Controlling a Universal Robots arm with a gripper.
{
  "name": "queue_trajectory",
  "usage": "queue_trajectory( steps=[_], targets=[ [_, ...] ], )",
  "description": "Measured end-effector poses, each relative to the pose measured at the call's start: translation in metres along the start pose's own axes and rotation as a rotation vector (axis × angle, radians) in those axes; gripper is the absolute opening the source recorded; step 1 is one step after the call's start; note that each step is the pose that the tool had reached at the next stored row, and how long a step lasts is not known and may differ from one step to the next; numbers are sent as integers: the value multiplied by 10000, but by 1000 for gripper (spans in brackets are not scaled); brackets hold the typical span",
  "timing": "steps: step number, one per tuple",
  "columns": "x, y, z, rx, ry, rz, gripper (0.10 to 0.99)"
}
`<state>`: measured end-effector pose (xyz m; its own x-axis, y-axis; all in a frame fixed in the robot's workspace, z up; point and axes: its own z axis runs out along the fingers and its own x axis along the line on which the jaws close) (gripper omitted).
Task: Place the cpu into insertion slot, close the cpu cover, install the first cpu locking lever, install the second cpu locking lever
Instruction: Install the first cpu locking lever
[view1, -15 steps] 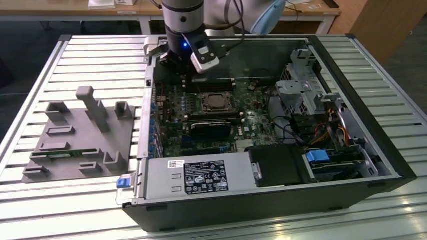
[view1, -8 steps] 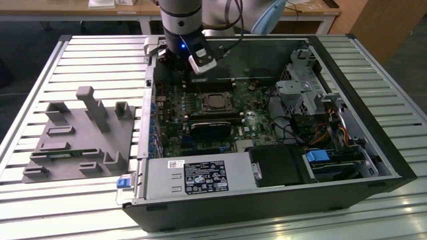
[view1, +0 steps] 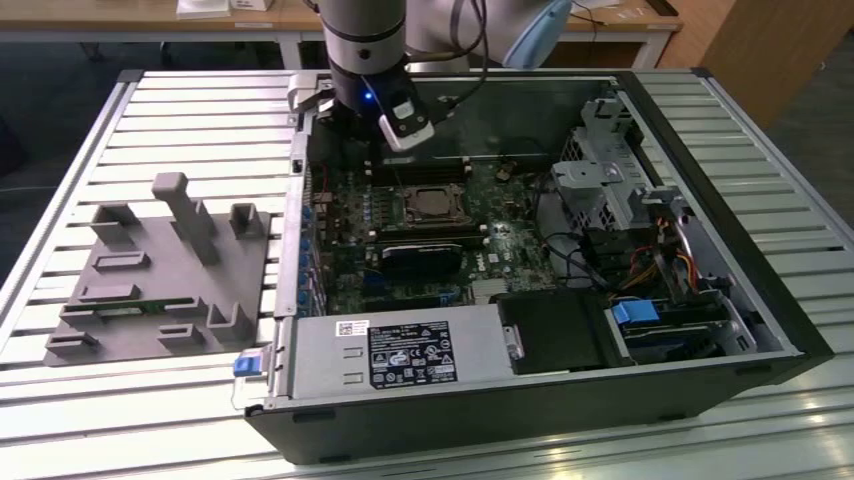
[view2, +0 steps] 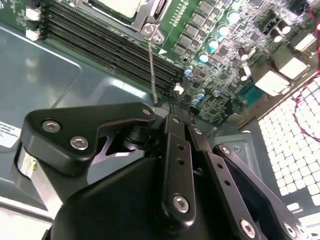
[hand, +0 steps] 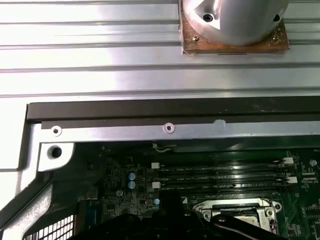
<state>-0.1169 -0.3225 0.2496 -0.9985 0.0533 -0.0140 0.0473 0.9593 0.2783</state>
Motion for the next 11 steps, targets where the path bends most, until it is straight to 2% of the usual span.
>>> queue_trajectory(
  steps=[3,7,11],
  targets=[
    [-40,0,7,-61,3,2,106],
    [-105,3,10,-62,2,3,106],
    [-203,7,14,-62,2,5,106]
  ],
)
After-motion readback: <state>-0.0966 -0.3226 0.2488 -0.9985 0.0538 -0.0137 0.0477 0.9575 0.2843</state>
